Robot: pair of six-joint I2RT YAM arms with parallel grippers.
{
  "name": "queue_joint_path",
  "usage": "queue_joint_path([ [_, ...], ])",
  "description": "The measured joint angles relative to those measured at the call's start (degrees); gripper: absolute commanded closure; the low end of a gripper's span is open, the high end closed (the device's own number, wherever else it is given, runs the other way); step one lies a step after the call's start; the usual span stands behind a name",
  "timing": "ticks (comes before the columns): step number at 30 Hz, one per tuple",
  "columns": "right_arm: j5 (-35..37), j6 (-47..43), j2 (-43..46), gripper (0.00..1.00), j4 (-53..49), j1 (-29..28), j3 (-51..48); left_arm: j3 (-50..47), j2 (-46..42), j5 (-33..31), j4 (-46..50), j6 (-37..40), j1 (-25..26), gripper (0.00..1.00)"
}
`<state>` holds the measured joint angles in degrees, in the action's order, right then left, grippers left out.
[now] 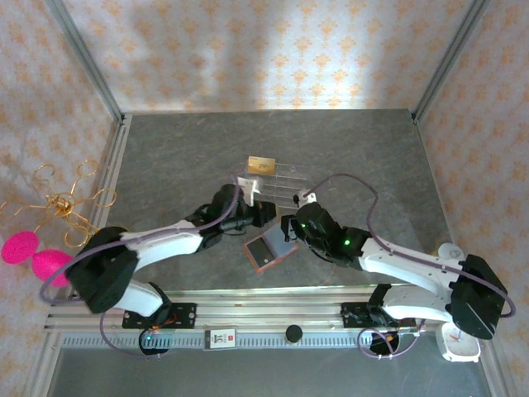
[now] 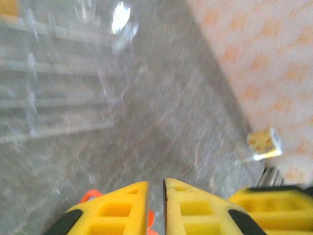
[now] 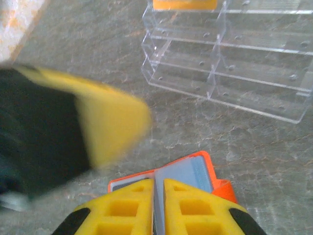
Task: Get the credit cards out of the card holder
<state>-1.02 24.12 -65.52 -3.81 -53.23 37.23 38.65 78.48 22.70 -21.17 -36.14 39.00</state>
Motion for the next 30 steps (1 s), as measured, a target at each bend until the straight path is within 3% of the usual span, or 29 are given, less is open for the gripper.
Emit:
queue_joint_path([
  [4, -6.4, -3.3, -7.9, 0.87, -0.3, 0.2, 2.5, -3.9, -8.0, -2.4, 1.3, -0.5, -0.4, 0.8],
  [8, -10.7, -5.6, -17.1, 0.9, -0.3, 0.2, 5.7, -13.3, -10.1, -2.8, 2.6, -3.4, -0.4, 0.77],
  [12, -10.7, -6.4, -23.5, 0.92, -0.2, 1.1, 6.8, -21.9, -11.1, -2.8, 4.1, -7.3, 0.4, 0.75],
  [15, -9.7, -6.1, -26.7, 0.94, -0.1, 3.0, 6.8, -22.5, -10.3, -2.6, 3.2, -9.0, 3.1, 0.74],
  [23, -7.1, -0.5, -23.9, 0.94, 4.0, 3.8, 1.5, -22.4, -3.7, -1.5, -2.9, -11.4, 5.2, 0.79],
  [30, -3.0, 6.3, -18.5, 0.94, 3.3, 1.8, -3.3, -20.6, -8.1, -2.3, -2.8, -10.8, 4.8, 0.78],
])
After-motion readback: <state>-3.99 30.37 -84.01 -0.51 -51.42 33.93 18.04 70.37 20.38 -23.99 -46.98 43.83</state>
